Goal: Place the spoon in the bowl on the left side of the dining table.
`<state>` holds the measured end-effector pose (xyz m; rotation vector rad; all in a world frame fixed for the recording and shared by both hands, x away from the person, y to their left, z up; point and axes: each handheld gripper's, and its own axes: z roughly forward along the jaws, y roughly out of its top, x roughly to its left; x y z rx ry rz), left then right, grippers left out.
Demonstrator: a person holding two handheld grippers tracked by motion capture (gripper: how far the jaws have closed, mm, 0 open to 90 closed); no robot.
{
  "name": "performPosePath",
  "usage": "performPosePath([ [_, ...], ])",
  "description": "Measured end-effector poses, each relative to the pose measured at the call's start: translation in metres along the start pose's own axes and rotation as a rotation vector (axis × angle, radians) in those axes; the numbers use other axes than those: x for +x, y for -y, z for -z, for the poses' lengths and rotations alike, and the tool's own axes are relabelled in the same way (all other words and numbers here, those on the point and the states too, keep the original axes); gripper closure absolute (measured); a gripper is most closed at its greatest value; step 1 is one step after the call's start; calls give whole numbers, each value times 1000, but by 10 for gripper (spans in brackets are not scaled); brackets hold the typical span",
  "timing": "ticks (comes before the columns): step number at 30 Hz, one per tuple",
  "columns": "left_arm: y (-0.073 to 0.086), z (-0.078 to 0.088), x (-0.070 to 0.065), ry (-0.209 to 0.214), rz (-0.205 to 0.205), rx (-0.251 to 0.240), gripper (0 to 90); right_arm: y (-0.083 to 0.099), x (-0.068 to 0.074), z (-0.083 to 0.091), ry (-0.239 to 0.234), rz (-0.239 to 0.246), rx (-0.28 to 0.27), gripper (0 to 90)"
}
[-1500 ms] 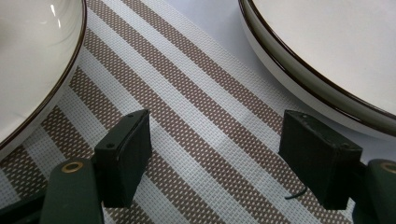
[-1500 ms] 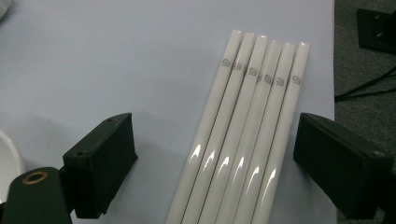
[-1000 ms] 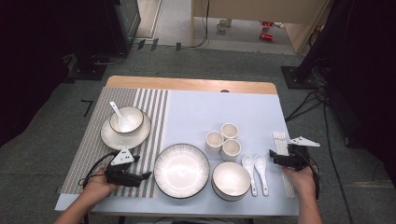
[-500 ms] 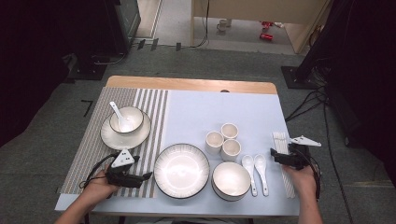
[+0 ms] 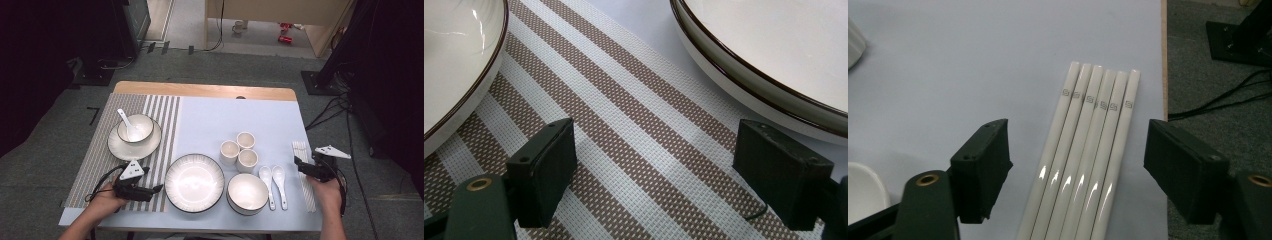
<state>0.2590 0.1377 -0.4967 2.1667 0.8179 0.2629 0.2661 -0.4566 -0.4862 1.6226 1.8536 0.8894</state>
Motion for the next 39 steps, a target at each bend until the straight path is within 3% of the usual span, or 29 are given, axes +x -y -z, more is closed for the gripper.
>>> performPosePath([
  [17,0,-1,-3,-19,-21,9,175,3,-9,11,70,-60,-9,723],
  [39,0,-2,-6,-38,-41,15,174,9,-14,6,59,-99,49,794],
])
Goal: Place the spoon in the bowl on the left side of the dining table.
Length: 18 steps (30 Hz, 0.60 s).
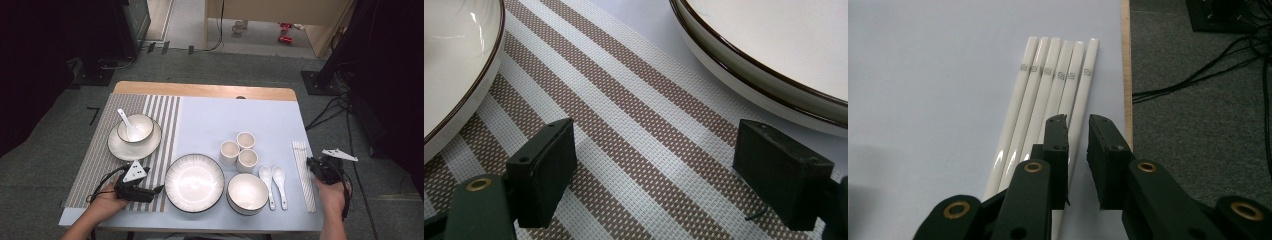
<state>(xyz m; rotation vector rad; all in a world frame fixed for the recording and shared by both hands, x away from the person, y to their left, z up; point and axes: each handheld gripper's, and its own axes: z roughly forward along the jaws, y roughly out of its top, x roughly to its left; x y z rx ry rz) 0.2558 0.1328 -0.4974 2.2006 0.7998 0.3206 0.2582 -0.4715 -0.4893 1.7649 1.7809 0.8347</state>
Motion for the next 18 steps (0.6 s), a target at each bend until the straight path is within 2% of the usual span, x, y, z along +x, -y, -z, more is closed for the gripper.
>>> performPosePath([
  [10,0,0,0,-1,-1,1,174,1,-3,-1,-6,-35,28,832],
  [18,0,0,0,-1,-2,1,174,1,-5,-1,-5,-23,29,834],
])
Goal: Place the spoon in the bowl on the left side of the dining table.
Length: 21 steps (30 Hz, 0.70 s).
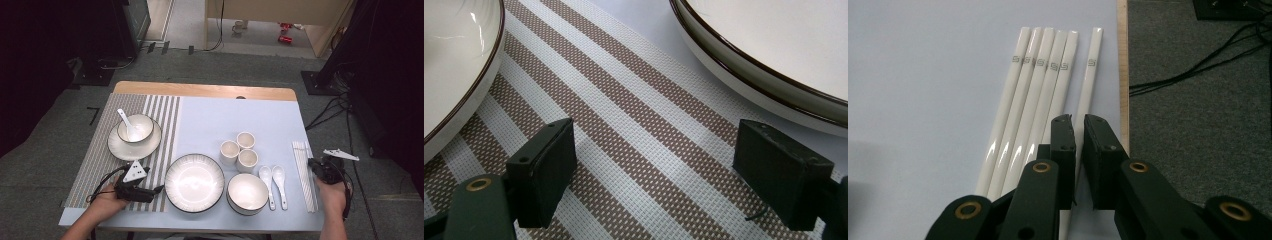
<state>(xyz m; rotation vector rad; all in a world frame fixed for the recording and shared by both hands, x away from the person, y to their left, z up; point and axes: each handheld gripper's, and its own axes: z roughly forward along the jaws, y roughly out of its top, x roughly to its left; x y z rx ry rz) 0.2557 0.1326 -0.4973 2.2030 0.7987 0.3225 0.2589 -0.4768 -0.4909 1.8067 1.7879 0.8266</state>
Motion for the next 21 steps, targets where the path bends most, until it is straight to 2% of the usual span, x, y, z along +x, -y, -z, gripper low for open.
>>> performPosePath([
  [21,0,0,0,0,-1,1,171,-8,0,-14,15,30,-23,825],
])
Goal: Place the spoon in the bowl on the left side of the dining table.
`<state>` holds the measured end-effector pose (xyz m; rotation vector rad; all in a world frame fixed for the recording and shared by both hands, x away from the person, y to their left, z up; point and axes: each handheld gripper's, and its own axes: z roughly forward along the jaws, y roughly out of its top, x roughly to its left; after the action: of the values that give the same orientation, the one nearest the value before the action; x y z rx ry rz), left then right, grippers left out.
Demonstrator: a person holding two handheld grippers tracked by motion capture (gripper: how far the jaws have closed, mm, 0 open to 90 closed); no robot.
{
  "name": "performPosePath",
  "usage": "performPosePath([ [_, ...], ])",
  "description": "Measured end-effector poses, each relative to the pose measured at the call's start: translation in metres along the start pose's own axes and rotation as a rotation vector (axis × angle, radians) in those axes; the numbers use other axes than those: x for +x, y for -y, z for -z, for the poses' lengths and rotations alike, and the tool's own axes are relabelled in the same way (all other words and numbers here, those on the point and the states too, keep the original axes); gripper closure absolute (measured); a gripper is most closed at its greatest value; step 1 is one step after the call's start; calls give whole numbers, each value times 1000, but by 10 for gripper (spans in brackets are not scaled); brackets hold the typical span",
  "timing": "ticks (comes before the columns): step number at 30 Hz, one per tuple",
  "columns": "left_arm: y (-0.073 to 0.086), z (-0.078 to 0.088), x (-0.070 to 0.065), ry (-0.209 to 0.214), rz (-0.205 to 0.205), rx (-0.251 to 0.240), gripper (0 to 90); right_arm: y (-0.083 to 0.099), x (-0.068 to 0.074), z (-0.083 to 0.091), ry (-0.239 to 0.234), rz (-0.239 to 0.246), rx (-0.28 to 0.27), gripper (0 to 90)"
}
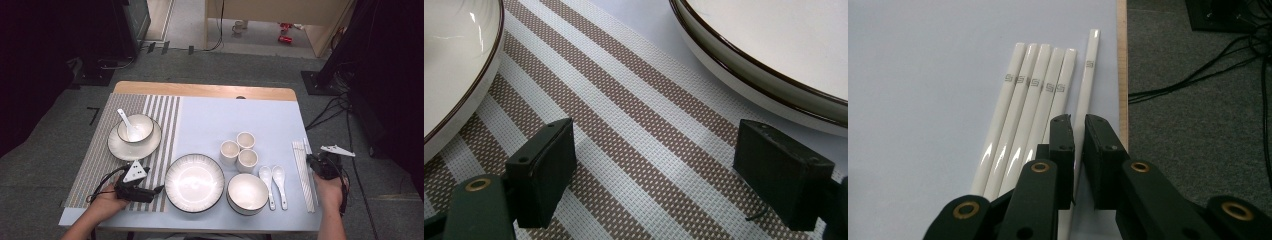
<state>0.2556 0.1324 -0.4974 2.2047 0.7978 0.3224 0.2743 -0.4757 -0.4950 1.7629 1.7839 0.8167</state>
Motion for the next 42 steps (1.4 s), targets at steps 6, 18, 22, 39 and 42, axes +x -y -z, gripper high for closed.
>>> performPosePath([
  [6,0,0,0,1,1,-1,171,0,0,-1,0,-14,-4,815],
  [18,0,0,0,-1,-1,0,172,5,1,4,10,-11,-4,792],
  [22,0,0,0,-2,-2,1,172,8,3,9,16,-7,1,792],
  [39,0,0,0,-4,-3,2,171,13,4,14,7,-29,-1,837],
  [42,0,0,0,-3,-4,2,171,13,3,14,4,-37,-3,841],
])
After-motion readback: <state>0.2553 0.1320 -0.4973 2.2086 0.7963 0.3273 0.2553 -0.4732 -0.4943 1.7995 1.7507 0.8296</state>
